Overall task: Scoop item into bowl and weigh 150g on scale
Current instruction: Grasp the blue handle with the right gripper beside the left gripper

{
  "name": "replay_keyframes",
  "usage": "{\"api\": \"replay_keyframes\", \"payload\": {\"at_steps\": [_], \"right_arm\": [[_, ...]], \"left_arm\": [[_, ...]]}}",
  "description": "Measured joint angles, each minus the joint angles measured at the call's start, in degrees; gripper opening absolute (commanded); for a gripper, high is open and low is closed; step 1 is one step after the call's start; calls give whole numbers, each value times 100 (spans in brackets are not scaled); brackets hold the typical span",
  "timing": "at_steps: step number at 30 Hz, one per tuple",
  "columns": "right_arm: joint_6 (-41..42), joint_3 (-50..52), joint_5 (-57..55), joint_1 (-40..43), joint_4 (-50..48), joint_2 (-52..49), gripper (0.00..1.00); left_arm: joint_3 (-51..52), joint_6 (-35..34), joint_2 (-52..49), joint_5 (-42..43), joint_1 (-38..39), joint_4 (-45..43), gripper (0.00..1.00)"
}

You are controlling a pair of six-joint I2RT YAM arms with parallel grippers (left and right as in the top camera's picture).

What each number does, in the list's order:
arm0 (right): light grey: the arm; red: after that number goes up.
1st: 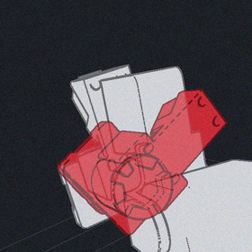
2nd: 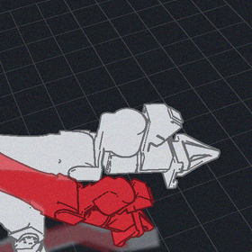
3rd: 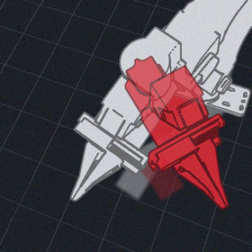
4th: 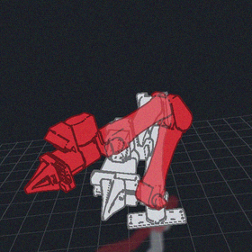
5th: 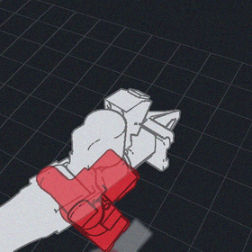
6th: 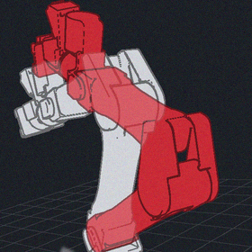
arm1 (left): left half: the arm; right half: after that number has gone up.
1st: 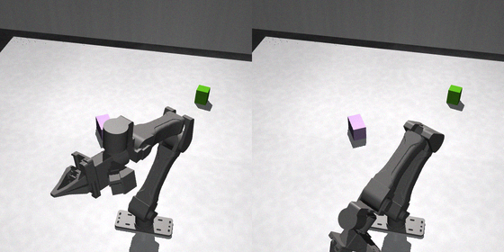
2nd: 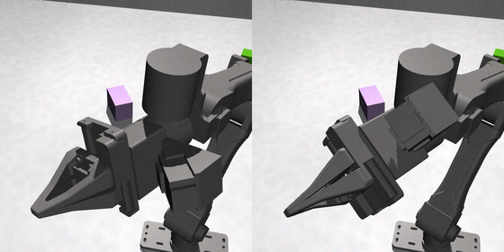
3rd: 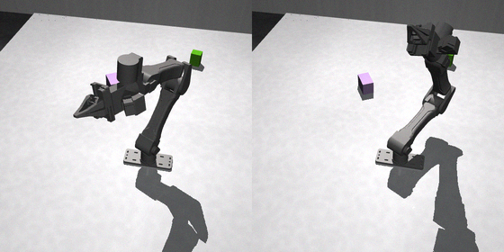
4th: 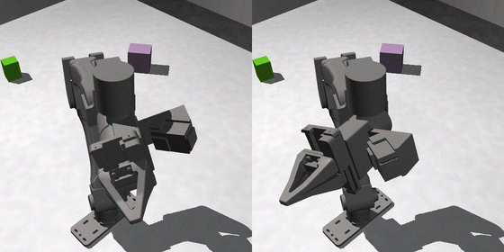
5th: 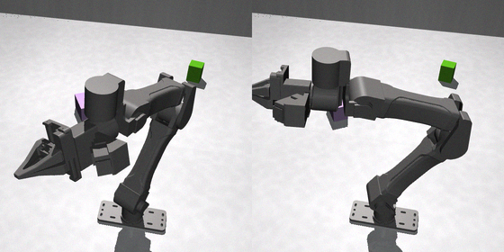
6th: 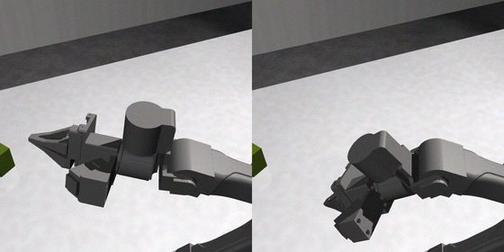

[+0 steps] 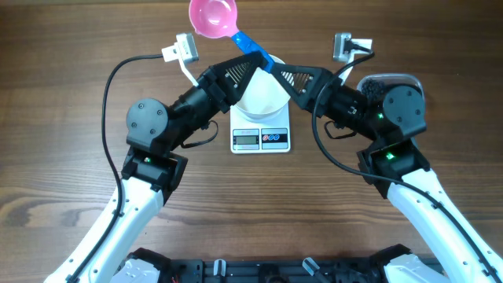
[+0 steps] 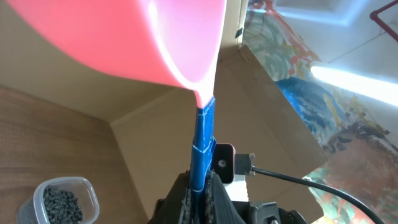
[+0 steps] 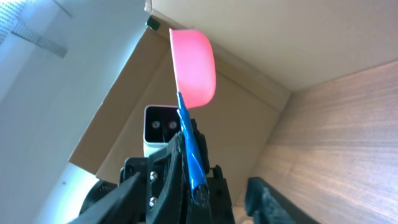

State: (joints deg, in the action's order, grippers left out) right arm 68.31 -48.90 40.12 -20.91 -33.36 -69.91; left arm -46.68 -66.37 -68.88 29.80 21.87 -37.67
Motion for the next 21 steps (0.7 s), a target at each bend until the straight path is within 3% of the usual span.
{"api": "replay_keyframes", "payload": {"at_steps": [21], "right_arm": [[96, 0, -122, -98, -11, 0, 29]], "left_arm": [[0, 0, 0, 4, 103, -2, 4]]}}
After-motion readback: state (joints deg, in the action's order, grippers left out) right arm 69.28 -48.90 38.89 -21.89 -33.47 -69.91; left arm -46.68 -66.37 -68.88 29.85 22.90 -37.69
